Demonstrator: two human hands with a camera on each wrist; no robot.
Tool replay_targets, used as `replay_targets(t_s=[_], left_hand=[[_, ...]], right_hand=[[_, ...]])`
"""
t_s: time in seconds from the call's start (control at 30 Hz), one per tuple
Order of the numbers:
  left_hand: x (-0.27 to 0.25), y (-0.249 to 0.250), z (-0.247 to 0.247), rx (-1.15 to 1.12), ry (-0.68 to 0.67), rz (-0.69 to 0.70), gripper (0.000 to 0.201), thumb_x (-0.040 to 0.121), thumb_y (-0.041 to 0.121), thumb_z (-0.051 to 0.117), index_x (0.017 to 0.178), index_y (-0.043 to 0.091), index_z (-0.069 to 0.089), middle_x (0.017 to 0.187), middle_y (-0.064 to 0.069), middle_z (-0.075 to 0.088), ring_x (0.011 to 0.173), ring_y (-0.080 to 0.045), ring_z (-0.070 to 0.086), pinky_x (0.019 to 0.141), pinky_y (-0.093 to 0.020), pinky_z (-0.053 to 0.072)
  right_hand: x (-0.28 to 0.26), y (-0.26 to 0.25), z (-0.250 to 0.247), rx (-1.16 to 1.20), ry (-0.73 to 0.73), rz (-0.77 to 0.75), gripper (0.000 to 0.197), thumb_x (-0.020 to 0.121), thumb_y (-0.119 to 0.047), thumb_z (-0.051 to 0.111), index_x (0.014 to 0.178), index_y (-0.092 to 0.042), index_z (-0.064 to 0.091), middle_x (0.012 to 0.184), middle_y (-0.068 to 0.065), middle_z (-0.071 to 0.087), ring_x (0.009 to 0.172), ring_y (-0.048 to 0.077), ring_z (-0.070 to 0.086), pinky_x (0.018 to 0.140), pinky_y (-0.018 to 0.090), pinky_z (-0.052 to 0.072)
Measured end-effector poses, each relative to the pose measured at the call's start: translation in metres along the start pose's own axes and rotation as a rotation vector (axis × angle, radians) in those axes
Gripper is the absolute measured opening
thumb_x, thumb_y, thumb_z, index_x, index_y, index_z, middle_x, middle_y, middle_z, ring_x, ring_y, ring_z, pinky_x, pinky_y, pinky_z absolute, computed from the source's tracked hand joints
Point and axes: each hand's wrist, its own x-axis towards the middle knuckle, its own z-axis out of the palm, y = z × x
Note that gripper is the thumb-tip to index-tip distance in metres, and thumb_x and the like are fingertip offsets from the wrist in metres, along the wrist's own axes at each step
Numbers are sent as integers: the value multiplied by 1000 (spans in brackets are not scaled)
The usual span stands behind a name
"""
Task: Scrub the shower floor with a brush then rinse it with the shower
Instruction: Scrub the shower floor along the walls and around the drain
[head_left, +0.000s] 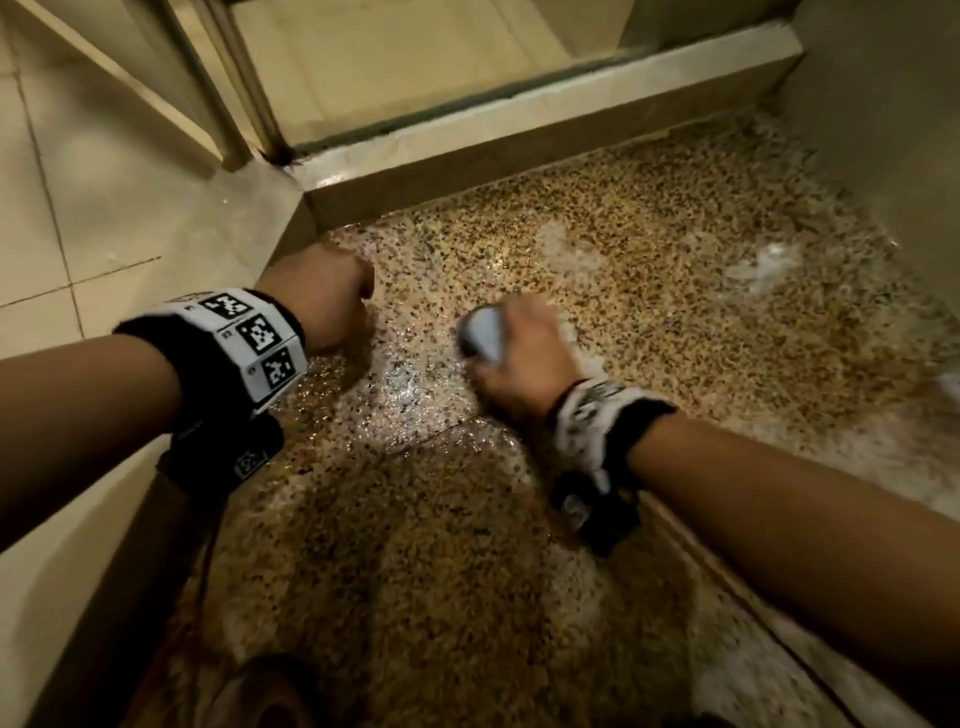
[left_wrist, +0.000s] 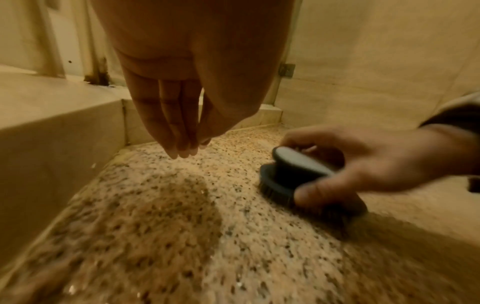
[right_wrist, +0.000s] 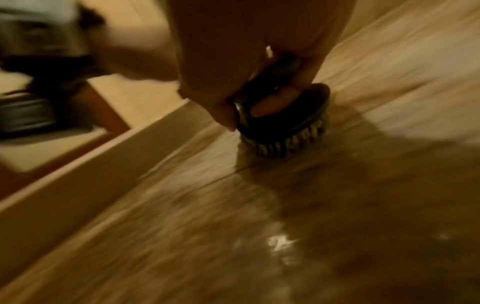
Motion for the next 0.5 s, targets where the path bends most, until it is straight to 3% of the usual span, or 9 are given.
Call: replay_targets(t_s=[0.1, 0.2, 0.27, 0.37, 0.43, 0.5], left_hand=[[-3, -7, 1, 14, 10, 9, 26, 88, 18, 57, 112, 13, 65, 108, -15, 65, 98, -32, 61, 77, -36, 49], [1, -7, -5, 73, 43, -6, 25, 87, 19, 57, 110, 14, 66, 101, -15, 66, 92, -32, 61, 67, -32, 46], [6, -2, -9, 84, 84, -16, 24, 87, 20, 58, 108, 13, 67, 101, -16, 65, 92, -33, 61, 67, -33, 46], [14, 9, -8, 61, 114, 13, 23, 86, 20, 58, 104, 12, 68, 104, -18, 66, 94, -35, 62, 72, -38, 51], [17, 14, -6, 56, 106, 20, 21, 86, 19, 56, 101, 12, 69, 102, -17, 67, 90, -34, 63, 70, -37, 53], [18, 17, -2, 68, 85, 22, 22, 87, 18, 53, 100, 13, 69, 99, -15, 66, 87, -32, 63, 69, -36, 54]], right_hand=[[18, 47, -44, -249, 84, 241, 62, 82, -33, 68, 131, -12, 36, 138, 11, 35, 127, 32, 32, 101, 47, 42], [0, 8, -21, -122, 78, 95, 62, 83, -27, 68, 133, -14, 35, 137, 7, 32, 116, 23, 36, 96, 41, 47], [-26, -37, 20, 7, -26, -65, 61, 83, -24, 66, 135, -15, 35, 137, 6, 30, 111, 17, 37, 88, 33, 47], [-39, -67, 48, -39, -155, -217, 64, 82, -32, 69, 134, -9, 40, 135, 10, 36, 124, 27, 31, 95, 41, 44], [-22, -40, 32, 8, -119, -103, 59, 79, -30, 70, 128, -14, 41, 128, 6, 38, 117, 26, 38, 93, 42, 48], [-2, 5, -3, 46, 21, 66, 51, 78, -28, 69, 120, -18, 43, 121, 3, 40, 106, 23, 44, 84, 36, 51]])
